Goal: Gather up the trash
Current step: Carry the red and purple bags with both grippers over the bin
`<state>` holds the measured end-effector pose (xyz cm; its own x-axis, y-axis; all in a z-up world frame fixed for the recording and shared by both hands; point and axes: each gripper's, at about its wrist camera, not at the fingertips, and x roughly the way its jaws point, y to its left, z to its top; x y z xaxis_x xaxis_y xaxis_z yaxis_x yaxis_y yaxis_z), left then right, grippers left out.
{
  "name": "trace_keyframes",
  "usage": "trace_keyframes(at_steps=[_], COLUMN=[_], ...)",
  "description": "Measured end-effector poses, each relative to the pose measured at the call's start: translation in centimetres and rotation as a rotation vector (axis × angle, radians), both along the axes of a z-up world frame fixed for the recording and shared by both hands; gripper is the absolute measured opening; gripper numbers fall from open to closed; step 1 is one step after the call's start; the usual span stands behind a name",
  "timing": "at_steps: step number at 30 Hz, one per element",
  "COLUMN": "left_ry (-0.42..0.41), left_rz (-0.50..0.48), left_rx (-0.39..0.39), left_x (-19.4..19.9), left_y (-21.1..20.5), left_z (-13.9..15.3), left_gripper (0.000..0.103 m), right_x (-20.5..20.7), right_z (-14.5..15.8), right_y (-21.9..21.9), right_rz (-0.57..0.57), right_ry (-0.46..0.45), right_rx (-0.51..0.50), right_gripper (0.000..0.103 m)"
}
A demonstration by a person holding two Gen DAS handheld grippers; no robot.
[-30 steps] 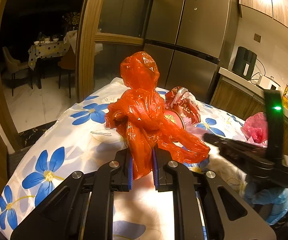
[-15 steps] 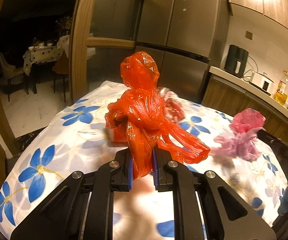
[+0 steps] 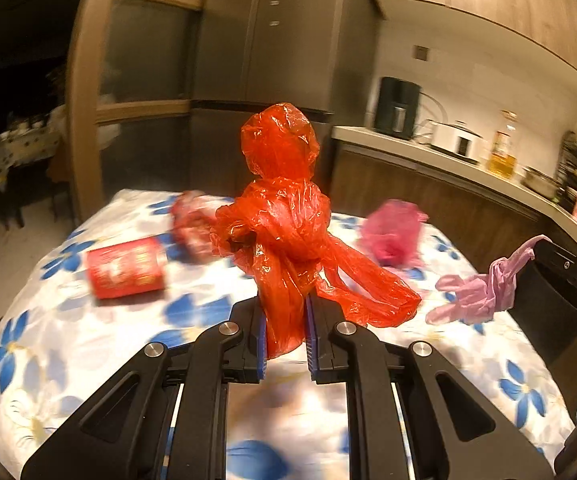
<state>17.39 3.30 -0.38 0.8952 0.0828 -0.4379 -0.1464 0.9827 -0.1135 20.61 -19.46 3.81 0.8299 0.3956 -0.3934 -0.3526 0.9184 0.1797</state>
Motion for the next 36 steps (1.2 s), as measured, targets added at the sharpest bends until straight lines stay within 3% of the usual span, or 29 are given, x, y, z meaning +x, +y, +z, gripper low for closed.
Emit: trace_keyframes(at_steps=[11, 20, 30, 36], left_ry=[-0.015, -0.081, -0.1, -0.091], left_rz=[-0.225, -0.418, -0.562, -0.629], left_rx=[0.039, 0.084, 0.085, 0.085], left_x=[2.6, 5.7, 9.5, 11.0], left_y=[-9.7, -19.7, -28.7, -32.8], left_z=[1.1, 3.2, 3.9, 3.5], left_gripper=[0.015, 0.015, 0.015, 0.015], right_x=[-1.7, -1.7, 0.2, 1.6], right_z=[0.7, 2.4, 3.6, 3.1], right_y=[-9.0, -15.8, -24.1, -26.7], right_rz=[-0.181, -0.339, -0.51, -0.547], right_ry=[-0.023, -0.067, -0.085, -0.063], right_rx=[0.012, 0.007, 0.032, 0.034], right_gripper=[0.001, 0.001, 0.001, 0.001])
